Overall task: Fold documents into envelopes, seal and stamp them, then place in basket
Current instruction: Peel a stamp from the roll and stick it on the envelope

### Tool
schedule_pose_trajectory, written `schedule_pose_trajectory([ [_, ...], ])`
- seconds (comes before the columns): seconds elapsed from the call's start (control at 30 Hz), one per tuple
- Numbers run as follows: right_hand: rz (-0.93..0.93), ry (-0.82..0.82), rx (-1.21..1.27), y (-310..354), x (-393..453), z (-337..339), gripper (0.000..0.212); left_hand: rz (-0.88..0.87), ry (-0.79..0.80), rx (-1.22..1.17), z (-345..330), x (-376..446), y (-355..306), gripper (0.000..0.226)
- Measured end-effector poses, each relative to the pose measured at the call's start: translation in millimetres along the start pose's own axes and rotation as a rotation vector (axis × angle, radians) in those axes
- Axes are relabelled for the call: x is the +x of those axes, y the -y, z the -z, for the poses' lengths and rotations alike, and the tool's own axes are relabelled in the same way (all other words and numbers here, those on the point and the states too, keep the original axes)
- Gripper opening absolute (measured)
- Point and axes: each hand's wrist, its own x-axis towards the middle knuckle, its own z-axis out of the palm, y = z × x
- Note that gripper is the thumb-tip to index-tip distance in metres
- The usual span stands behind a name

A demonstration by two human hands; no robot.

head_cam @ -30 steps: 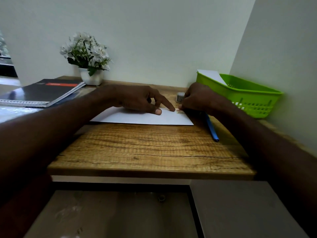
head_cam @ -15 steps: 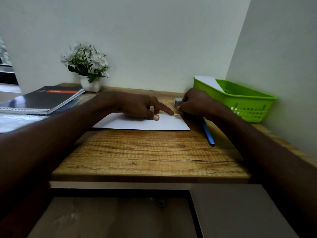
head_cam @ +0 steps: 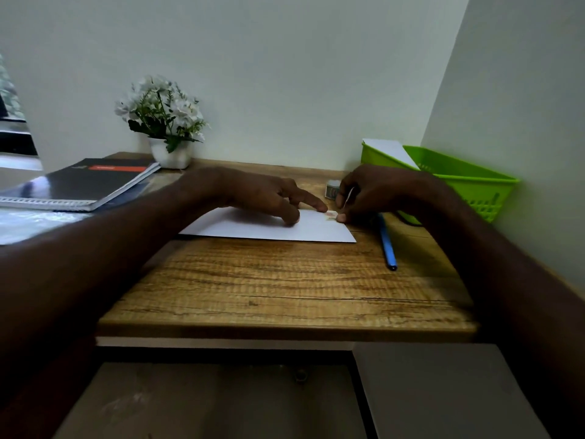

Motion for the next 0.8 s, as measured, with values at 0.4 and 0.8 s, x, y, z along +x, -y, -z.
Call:
schedule_pose_trajectory([
  [0.4, -0.021, -0.035, -0.066, 3.1, 5.3, -6.9, 0.043, 0.003, 0.017, -0.041, 1.5, -0.3, 0.5, 0.052],
  [0.8, -0.05, -0.174, -0.038, -3.3, 16.0, -14.3, 0.021, -0.012, 0.018, -0.071, 2.0, -2.7, 6.6, 0.047],
])
